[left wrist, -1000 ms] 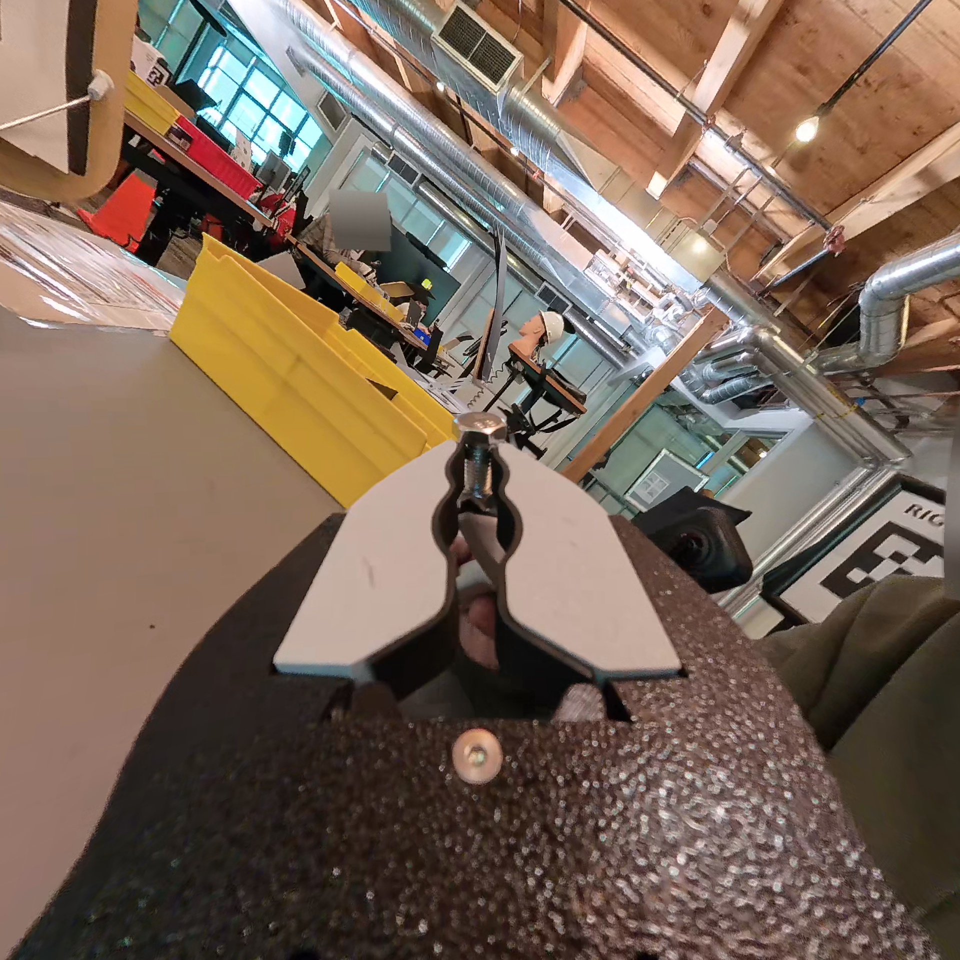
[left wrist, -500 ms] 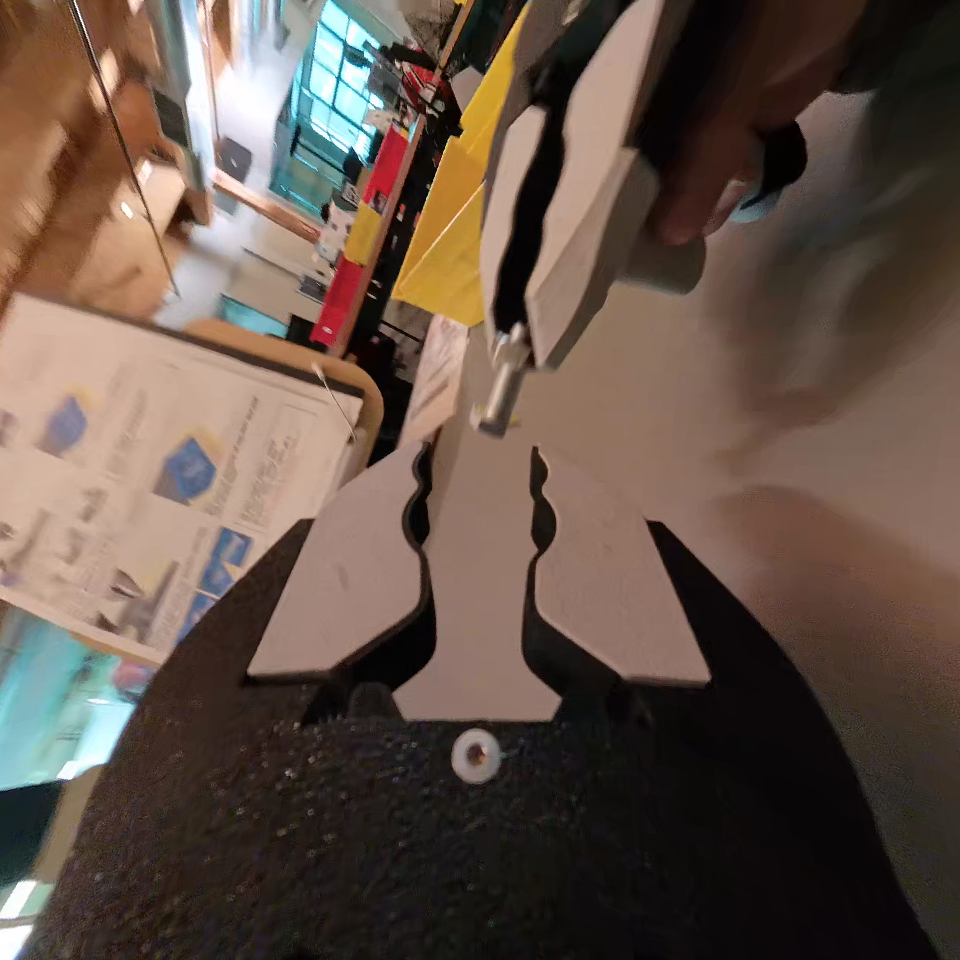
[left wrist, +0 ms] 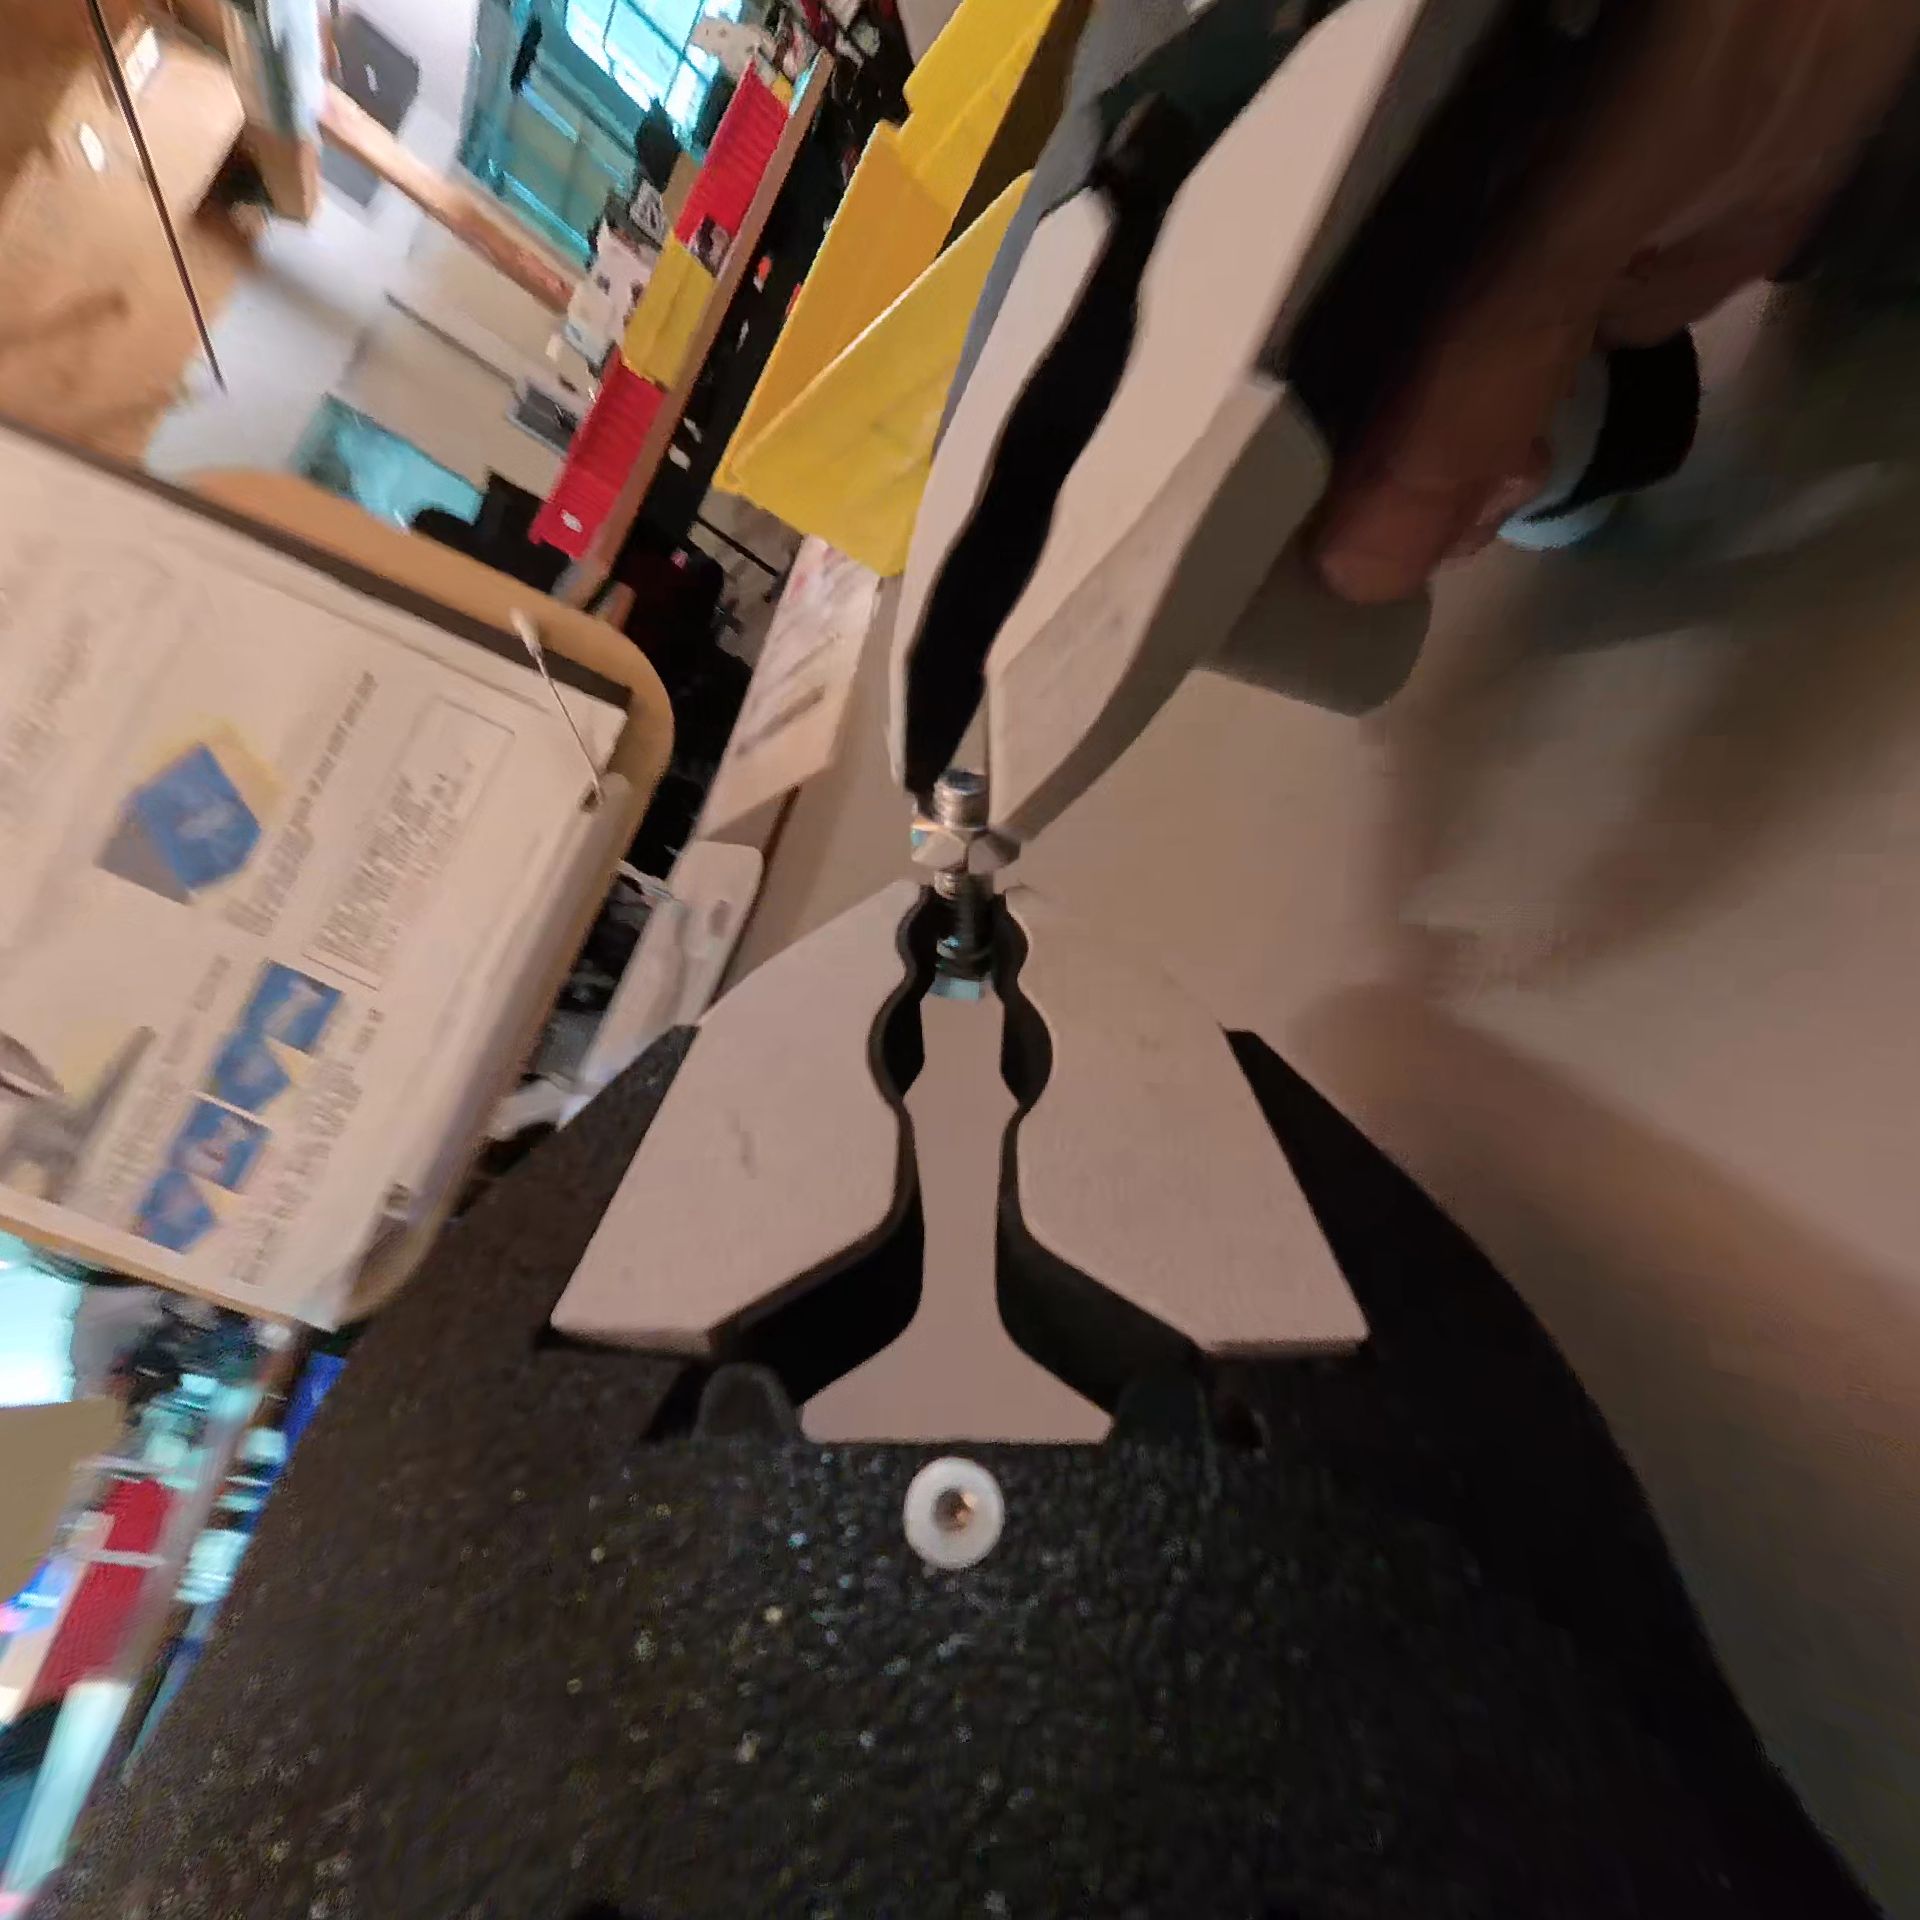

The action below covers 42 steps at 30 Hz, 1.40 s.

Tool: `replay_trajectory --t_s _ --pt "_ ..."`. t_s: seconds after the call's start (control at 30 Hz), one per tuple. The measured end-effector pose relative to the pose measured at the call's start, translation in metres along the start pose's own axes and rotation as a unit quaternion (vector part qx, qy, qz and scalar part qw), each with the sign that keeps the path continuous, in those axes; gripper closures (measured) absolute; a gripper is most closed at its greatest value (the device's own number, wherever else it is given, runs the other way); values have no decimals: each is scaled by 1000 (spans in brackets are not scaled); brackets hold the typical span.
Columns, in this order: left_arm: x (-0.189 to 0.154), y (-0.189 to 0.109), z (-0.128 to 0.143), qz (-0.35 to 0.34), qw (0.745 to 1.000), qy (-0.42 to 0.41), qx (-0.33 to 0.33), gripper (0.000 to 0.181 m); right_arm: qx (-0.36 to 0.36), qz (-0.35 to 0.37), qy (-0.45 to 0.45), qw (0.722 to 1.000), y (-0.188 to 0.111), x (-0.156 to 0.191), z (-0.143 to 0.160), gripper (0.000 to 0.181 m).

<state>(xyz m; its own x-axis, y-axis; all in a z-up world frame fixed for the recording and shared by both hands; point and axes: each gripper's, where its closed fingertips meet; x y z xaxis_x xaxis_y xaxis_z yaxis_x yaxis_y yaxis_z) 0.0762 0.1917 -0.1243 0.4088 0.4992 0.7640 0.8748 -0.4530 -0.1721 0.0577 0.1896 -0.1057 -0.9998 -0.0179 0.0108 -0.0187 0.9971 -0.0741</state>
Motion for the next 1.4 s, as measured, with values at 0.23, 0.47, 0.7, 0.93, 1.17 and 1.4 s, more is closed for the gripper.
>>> replay_trajectory --t_s 0.23,0.47,0.7,0.93,1.17,1.4 --pt "-11 0 -12 121 938 -324 -32 172 -25 40 -44 998 -2 -3 -12 145" --pt "-10 -8 -24 178 886 -420 -87 172 -25 48 -36 998 -2 -5 -12 150" --pt "11 -20 -21 178 855 -470 -128 172 -34 125 1 992 -31 -36 -14 148" --pt "0 -17 -30 194 858 -457 -134 172 -81 25 -7 996 -2 6 -32 142" --pt "2 -18 -33 191 857 -455 -147 172 -86 37 7 996 -1 2 -31 151" --pt "16 -24 -32 176 851 -462 -175 172 -92 94 68 989 -26 -30 -24 146"
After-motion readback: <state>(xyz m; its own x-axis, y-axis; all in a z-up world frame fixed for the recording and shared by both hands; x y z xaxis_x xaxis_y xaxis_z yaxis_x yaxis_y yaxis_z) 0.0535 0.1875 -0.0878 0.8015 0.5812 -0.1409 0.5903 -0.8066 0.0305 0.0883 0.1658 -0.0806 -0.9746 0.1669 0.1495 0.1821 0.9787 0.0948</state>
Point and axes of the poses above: each gripper's, where its closed fingertips meet, y out along the fingers, z out of its underside, x = y × z across the jaws, and after that the axes turned 9 degrees about -z, right-handed
